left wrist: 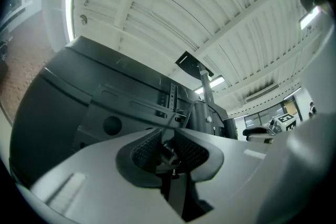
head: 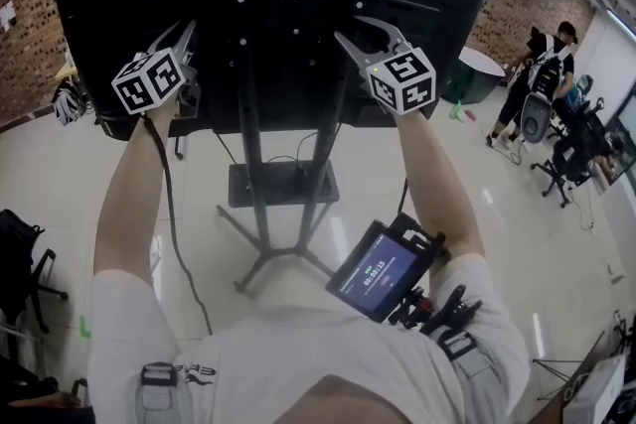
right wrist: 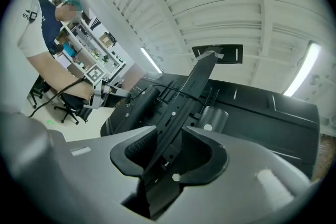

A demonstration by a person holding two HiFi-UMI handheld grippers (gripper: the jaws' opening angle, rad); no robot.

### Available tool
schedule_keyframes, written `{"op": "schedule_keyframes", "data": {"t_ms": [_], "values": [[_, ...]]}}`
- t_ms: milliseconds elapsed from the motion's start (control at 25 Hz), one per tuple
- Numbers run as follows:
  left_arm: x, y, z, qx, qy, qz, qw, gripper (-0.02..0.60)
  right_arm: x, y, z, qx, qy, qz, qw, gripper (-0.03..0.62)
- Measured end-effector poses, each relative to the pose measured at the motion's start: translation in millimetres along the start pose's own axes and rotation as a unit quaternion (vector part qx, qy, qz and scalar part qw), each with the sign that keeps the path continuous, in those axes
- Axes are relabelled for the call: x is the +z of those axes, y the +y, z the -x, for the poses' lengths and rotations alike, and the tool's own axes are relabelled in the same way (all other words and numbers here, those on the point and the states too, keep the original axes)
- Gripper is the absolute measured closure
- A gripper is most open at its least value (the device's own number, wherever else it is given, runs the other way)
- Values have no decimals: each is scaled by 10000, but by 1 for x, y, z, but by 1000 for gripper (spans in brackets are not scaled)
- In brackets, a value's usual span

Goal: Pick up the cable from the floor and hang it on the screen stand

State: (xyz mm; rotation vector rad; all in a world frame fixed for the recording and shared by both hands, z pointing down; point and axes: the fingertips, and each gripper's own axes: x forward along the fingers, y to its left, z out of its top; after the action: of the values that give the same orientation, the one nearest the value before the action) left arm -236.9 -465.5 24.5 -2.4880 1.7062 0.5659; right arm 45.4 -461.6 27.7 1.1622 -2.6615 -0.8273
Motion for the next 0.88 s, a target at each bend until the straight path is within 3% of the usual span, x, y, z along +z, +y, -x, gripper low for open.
{"op": "schedule_keyframes", "data": {"t_ms": [320, 520, 720, 880], "values": [[-8, 11, 18, 302, 199, -283, 9989, 526, -12, 15, -12, 109, 7, -503, 9987, 476], [-13, 7, 38, 488, 273, -727, 9958, 574, -16, 24, -6, -9, -67, -912, 9958, 579], [-33, -9, 52, 408, 443, -1123, 9918, 578, -29, 36, -2, -68, -75, -1328, 9911, 580], [-57, -24, 59, 319, 609, -977, 9928, 578, -46, 53, -9, -20, -40, -1822, 9832, 580]]}}
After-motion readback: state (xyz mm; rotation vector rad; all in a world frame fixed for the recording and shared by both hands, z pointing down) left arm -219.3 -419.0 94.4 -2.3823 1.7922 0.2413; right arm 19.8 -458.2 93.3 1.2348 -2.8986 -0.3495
